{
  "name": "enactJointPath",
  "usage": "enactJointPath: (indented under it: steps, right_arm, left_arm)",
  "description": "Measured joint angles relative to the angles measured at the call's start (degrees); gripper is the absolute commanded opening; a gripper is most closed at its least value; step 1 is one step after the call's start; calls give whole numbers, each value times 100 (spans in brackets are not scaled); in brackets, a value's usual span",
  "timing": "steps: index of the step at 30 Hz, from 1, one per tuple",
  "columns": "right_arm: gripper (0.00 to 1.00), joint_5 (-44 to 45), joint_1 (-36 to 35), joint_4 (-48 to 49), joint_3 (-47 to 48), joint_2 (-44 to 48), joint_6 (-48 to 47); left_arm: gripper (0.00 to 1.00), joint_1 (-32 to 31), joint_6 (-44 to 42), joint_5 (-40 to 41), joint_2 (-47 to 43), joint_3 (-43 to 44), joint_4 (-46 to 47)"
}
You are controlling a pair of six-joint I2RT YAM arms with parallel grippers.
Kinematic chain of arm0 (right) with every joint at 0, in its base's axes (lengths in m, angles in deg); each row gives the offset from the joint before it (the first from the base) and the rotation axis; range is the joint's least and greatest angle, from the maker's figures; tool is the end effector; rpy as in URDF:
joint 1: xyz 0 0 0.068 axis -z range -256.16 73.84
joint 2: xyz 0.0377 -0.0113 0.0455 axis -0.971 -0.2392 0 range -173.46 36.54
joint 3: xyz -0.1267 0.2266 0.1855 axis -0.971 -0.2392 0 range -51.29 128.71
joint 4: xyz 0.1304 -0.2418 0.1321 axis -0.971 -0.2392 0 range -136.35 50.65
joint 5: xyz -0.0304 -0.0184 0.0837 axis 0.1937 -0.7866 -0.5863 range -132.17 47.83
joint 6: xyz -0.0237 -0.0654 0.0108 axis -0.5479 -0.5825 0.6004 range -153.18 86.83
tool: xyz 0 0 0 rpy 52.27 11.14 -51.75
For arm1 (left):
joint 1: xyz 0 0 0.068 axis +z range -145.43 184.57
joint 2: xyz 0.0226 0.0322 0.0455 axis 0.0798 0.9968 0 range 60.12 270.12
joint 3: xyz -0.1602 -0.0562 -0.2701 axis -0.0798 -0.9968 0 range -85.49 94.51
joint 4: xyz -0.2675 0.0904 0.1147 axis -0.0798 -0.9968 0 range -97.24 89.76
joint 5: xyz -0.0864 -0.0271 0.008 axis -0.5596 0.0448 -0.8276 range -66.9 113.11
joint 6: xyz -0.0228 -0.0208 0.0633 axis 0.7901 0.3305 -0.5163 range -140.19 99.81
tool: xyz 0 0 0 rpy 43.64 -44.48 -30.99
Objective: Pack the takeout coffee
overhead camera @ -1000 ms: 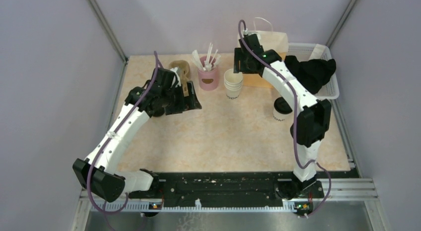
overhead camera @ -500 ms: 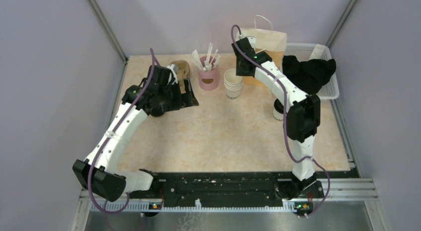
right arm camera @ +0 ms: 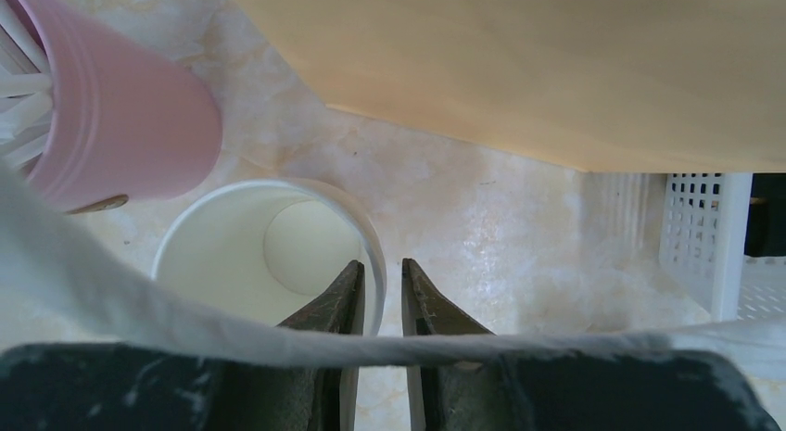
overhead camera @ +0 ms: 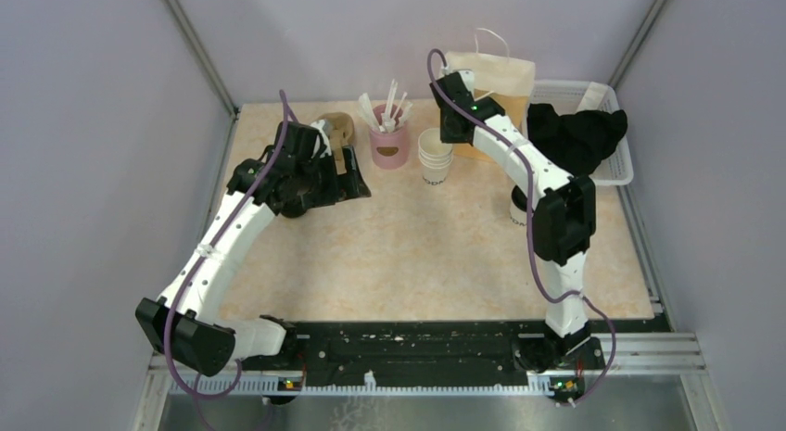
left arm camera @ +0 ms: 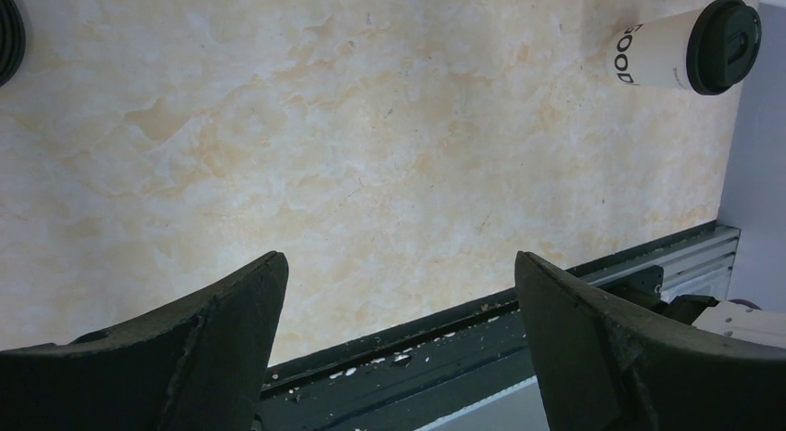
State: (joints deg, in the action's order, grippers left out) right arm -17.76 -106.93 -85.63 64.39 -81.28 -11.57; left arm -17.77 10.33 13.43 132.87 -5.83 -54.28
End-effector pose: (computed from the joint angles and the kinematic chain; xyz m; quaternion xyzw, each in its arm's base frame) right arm 0.4781 0.2569 0.3436 0.0018 0.9168 -0.0243 0.3986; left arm 0.2719 -0.1222 0.4097 -0.0353 0.9274 -0.2324 0.2911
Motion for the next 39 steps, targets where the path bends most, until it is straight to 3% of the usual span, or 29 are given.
enactJointPath:
  steps: [12, 21, 30, 39]
  right_arm:
    - [15, 24, 0, 0, 0, -59, -37]
    - [0, 44, -46, -44, 46, -131, -55]
    - [0, 33, -70, -210, 463, -164, -44]
    - [0, -168, -68, 184, -278, 291, 52]
  left_arm:
    - [98, 9, 59, 2, -28, -9, 0]
    - [98, 20, 63, 0, -28, -9, 0]
    - [98, 44, 61, -42, -28, -9, 0]
    - [98, 57, 59, -127, -28, -9, 2]
